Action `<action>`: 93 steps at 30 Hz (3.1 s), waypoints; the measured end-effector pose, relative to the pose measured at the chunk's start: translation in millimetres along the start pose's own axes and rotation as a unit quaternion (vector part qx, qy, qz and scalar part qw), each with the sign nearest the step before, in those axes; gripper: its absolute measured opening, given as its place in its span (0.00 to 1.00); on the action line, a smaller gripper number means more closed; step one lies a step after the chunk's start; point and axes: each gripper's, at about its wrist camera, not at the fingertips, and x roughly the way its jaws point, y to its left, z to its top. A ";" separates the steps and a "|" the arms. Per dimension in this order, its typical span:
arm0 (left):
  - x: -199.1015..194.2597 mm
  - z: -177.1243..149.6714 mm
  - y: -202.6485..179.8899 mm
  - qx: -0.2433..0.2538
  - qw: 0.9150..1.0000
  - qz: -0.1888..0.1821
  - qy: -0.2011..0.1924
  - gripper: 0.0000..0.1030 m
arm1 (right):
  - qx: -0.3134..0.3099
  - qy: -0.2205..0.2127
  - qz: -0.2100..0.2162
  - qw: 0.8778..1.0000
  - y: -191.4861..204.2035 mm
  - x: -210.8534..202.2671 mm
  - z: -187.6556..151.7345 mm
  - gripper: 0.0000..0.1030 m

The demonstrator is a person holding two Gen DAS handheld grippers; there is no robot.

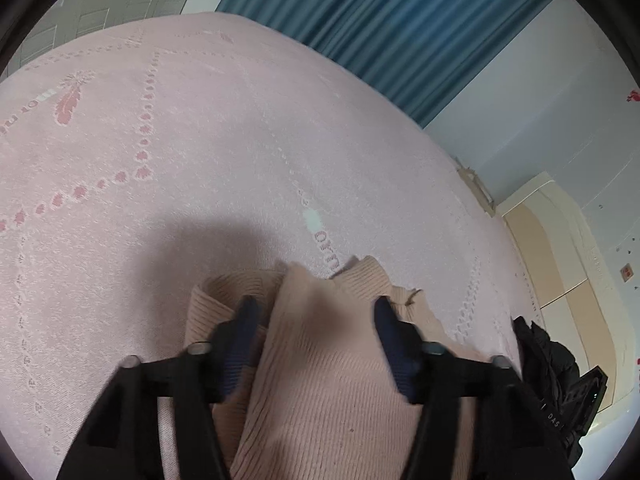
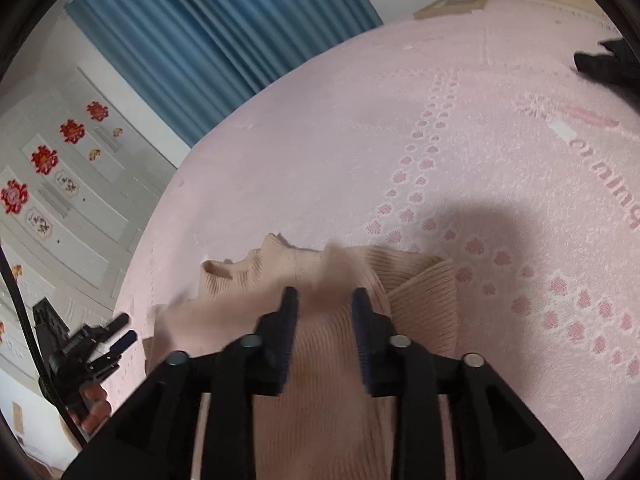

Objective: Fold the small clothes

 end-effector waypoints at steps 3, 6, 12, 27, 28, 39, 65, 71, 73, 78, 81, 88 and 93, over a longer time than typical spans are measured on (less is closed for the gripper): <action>-13.3 -11.2 4.4 0.012 1.000 0.018 0.004 0.58 | -0.020 0.001 -0.018 1.000 -2.8 -13.6 -11.6 0.31; -32.3 -34.1 11.1 0.030 0.999 0.028 0.014 0.58 | -0.047 0.020 -0.037 0.998 -5.7 -26.7 -33.6 0.32; -73.5 -93.7 26.6 0.041 0.998 0.035 0.030 0.61 | -0.103 0.035 -0.068 0.992 -6.2 -65.5 -89.8 0.39; -46.4 -142.9 73.5 -0.099 0.992 -0.061 0.052 0.66 | 0.019 0.075 -0.009 0.997 -22.4 -43.7 -150.0 0.41; -43.3 -139.6 74.1 -0.106 0.991 -0.064 0.047 0.66 | 0.044 0.067 -0.006 0.997 -26.0 -38.8 -145.5 0.41; -18.9 -113.5 73.3 -0.115 0.990 -0.049 0.060 0.11 | 0.089 0.056 -0.018 0.994 -31.8 -6.3 -106.0 0.10; -174.5 -268.5 56.6 -0.008 0.993 0.039 0.108 0.35 | -0.078 0.112 -0.077 0.988 -36.8 -173.7 -226.9 0.26; -187.3 -233.3 41.2 0.034 0.997 0.049 0.050 0.55 | -0.152 0.052 -0.108 0.981 -16.8 -196.0 -206.5 0.28; -179.6 -214.4 28.2 0.051 0.997 0.041 0.043 0.55 | -0.155 0.037 -0.106 0.982 -13.5 -193.6 -195.6 0.33; -145.1 -184.5 8.4 0.077 0.995 0.023 0.055 0.54 | -0.134 0.028 -0.094 0.986 -10.1 -159.2 -164.8 0.33; -119.6 -172.6 3.8 0.091 0.993 0.032 0.062 0.54 | -0.116 0.034 -0.087 0.989 -8.1 -131.0 -148.3 0.33; -69.9 -158.0 8.2 0.088 0.991 0.055 0.086 0.45 | -0.105 0.076 -0.114 0.985 -14.1 -67.6 -124.7 0.33; -58.9 -158.0 7.4 0.094 0.990 0.058 0.085 0.07 | -0.111 0.071 -0.113 0.985 -14.6 -57.5 -123.8 0.06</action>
